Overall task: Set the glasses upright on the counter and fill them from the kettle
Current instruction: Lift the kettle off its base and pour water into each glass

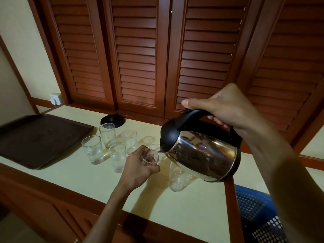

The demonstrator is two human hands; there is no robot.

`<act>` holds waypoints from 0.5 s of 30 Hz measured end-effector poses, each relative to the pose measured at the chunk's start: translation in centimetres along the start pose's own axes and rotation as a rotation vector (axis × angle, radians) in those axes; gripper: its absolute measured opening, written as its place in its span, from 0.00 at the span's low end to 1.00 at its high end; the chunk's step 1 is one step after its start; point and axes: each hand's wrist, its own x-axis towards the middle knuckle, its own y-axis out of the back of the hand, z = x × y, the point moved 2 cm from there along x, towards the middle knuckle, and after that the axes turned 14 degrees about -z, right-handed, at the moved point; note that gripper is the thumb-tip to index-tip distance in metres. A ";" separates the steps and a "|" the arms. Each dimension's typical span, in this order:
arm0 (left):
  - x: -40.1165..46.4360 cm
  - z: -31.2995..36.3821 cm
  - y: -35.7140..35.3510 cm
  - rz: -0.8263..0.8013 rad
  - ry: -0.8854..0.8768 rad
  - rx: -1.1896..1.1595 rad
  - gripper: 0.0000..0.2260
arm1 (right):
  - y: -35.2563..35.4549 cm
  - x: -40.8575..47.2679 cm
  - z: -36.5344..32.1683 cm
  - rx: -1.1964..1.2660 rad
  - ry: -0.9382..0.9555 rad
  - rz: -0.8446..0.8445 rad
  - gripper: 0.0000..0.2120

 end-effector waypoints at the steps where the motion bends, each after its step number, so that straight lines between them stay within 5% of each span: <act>1: 0.0 -0.2 0.0 0.000 0.007 0.004 0.15 | 0.1 -0.1 -0.1 -0.007 -0.002 -0.003 0.27; 15: -0.3 -1.5 -0.6 0.013 0.074 0.051 0.15 | 1.3 -0.1 -1.0 -0.047 -0.014 -0.028 0.26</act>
